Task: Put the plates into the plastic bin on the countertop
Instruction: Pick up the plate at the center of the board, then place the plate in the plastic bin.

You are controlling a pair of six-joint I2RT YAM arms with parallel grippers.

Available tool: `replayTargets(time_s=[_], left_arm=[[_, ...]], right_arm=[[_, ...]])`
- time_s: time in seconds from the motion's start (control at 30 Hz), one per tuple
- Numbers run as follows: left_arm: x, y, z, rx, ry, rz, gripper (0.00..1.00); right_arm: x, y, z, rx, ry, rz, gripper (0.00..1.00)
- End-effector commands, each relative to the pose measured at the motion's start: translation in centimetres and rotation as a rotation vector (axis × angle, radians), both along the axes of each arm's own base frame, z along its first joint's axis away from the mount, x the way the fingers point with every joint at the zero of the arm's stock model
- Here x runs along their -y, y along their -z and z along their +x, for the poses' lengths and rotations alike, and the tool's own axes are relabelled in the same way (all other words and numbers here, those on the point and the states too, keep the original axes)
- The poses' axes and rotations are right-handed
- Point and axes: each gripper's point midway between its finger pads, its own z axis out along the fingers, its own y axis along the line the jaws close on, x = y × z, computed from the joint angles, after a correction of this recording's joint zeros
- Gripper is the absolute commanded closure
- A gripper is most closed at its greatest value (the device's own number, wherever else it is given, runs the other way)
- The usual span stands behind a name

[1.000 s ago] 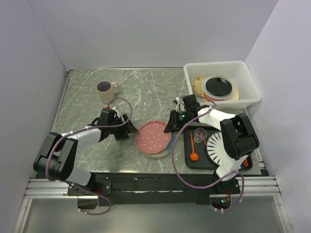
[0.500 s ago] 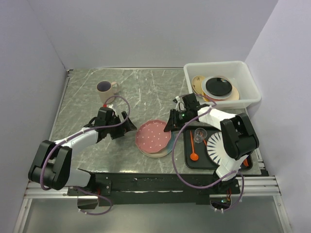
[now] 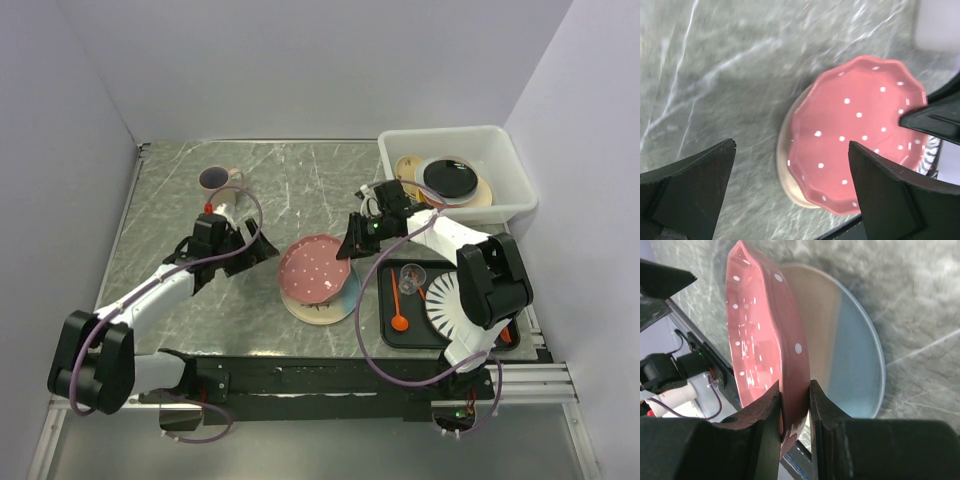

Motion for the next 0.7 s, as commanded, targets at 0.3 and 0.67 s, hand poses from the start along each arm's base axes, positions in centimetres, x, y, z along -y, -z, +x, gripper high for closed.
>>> replayTargets(time_s=[0.3,0.67], left_arm=[[-0.4,-8.8,2.1,0.235,-0.027,-0.025,0.01],[0.0,-8.9,2.2,0.235,0.005,-0.021,0.01]], right_arm=[[0.7,-11.4,9.4,0.243,0.139,0.124,1.0],[7.5,-18.0,15.3,0.365,0.368,0.191,1.0]])
